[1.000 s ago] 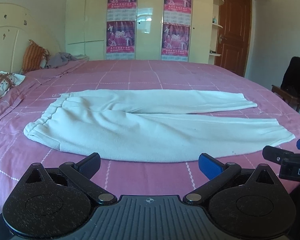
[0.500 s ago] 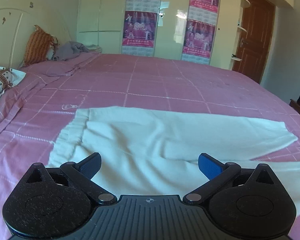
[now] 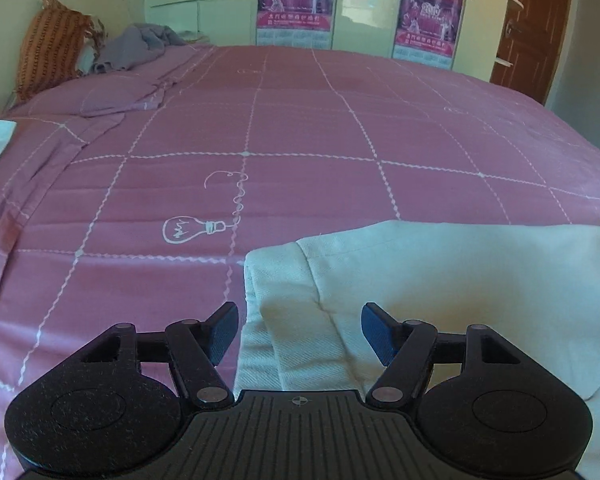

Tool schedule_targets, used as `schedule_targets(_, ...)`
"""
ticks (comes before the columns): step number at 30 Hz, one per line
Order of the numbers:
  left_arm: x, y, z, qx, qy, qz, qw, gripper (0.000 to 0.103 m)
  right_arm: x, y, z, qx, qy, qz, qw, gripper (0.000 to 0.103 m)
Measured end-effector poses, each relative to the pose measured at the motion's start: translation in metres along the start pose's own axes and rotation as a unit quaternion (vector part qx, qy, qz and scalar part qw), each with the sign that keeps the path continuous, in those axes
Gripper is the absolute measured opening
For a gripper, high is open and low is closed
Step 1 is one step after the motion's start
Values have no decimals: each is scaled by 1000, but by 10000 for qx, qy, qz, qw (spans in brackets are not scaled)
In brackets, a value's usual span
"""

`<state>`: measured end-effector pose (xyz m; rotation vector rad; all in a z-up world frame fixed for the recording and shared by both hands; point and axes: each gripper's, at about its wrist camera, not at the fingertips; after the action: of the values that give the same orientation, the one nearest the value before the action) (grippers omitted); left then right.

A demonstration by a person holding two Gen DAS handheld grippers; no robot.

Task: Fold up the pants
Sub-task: 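Grasp the waistband corner with the left tool while the right tool grasps the other waistband corner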

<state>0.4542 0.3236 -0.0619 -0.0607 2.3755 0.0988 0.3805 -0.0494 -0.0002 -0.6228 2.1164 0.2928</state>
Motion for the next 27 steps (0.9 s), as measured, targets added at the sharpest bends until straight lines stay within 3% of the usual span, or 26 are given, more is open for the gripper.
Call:
schedule_targets(5, -12, 12, 38, 69, 125, 158, 9998, 69, -12, -5, 68, -314, 375, -409, 9980, 47)
schedule_targets(8, -15, 17, 54, 380, 308, 239, 9985, 69, -16, -10, 97, -468, 542, -486, 9962, 55)
schedule_targets(11, -21, 23, 65, 643, 333, 189, 9972, 69, -18, -15, 123, -504, 869, -758, 9921, 57)
schedule_targets(14, -23, 26, 72, 757, 304, 181, 9965, 69, -17, -31, 137, -801, 1312, -718, 9855, 56)
schedule_targets(18, -17, 30, 80, 879, 291, 70, 9957, 69, -17, -39, 140, -1106, 1542, -752, 9789, 56)
schedule_targets(19, -17, 29, 80, 892, 284, 57, 9956, 58, -17, -38, 142, -1134, 1569, -776, 9780, 49)
schedule_targets(20, -17, 29, 81, 989, 295, 10, 9947, 44, -17, -37, 142, -1243, 1602, -778, 9761, 31)
schedule_targets(22, -17, 24, 78, 943, 288, 40, 9951, 35, -15, -32, 142, -1295, 1574, -761, 9760, 12)
schedule_targets(25, -15, 18, 65, 862, 88, 93, 9962, 23, -12, -21, 135, -1057, 1461, -864, 9798, 8)
schedule_targets(27, -12, 19, 44, 847, -240, 127, 9960, 21, -14, -13, 119, -871, 1237, -996, 9835, 7)
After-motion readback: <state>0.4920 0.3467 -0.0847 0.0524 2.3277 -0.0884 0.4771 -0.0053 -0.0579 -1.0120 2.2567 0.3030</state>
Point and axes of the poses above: each gripper's, at about its wrist camera, not at the fingertips, and z roughly the way its jaws point, y to its left, x to its underside, and after that the axes turned 7 degrees about -x, right-handed
